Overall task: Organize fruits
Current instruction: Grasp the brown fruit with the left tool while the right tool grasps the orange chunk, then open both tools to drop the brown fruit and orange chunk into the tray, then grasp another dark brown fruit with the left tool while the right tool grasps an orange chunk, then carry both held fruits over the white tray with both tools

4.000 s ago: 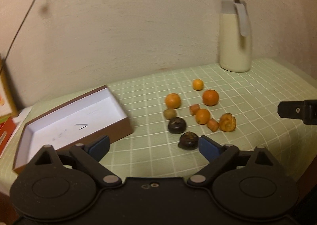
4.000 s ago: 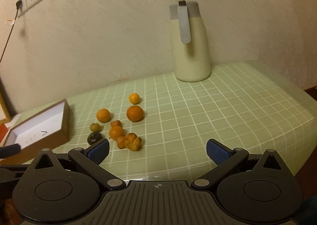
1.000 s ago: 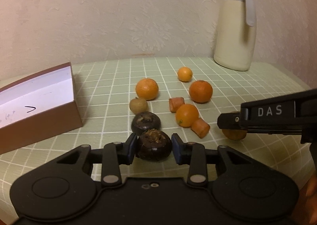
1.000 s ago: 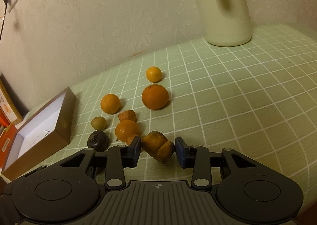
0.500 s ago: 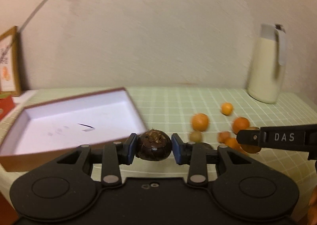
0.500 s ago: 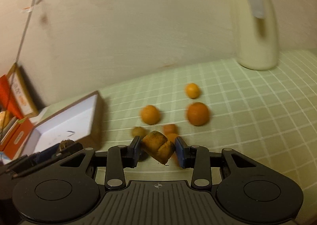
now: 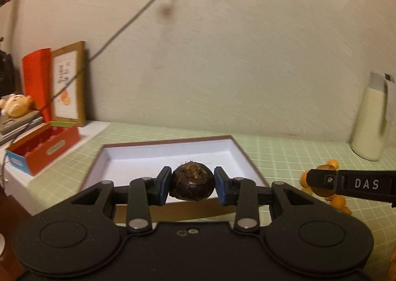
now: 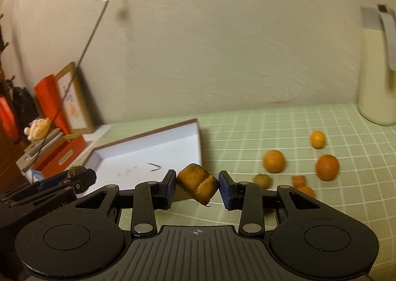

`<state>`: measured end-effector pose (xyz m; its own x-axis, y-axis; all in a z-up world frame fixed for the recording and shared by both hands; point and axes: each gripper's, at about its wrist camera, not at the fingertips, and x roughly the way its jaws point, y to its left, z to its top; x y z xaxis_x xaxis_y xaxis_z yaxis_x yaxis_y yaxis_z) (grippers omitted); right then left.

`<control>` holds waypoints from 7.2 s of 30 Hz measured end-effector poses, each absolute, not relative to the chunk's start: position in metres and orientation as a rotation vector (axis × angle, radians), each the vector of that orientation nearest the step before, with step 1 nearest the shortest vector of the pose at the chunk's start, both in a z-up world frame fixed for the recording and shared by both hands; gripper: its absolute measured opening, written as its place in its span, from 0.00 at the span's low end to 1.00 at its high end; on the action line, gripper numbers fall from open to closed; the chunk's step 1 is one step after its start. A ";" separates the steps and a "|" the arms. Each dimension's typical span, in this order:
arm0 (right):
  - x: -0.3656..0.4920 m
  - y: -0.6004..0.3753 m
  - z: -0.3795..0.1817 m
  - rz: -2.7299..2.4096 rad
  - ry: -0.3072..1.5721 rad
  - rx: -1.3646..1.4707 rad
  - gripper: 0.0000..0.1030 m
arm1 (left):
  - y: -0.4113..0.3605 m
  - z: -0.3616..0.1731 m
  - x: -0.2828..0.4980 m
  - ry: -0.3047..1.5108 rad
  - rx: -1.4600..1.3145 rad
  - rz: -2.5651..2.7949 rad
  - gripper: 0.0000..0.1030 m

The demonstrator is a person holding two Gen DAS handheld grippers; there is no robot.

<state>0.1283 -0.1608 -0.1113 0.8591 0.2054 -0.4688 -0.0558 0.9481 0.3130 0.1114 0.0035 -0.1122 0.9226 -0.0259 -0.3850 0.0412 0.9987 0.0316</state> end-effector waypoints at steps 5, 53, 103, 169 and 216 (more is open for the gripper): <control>0.124 -0.140 -0.102 0.180 0.509 0.279 0.37 | 0.025 -0.103 0.098 0.378 0.033 0.015 0.27; 0.246 -0.108 -0.137 0.209 0.609 0.203 0.37 | 0.097 -0.132 0.186 0.480 -0.021 0.148 0.27; 0.121 -0.236 -0.086 -0.040 0.271 0.281 1.00 | 0.012 -0.096 0.122 0.385 0.055 -0.050 0.84; 0.088 -0.303 -0.144 -0.096 0.565 0.327 0.83 | -0.153 -0.216 0.174 0.623 0.155 -0.325 0.27; 0.130 -0.199 -0.124 0.124 0.536 0.196 0.21 | -0.042 -0.158 0.141 0.528 0.052 -0.180 0.27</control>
<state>0.1295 -0.1989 -0.1242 0.8530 0.1678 -0.4942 -0.0659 0.9740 0.2170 0.1407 -0.0416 -0.1578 0.8482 -0.1576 -0.5057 0.1845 0.9828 0.0031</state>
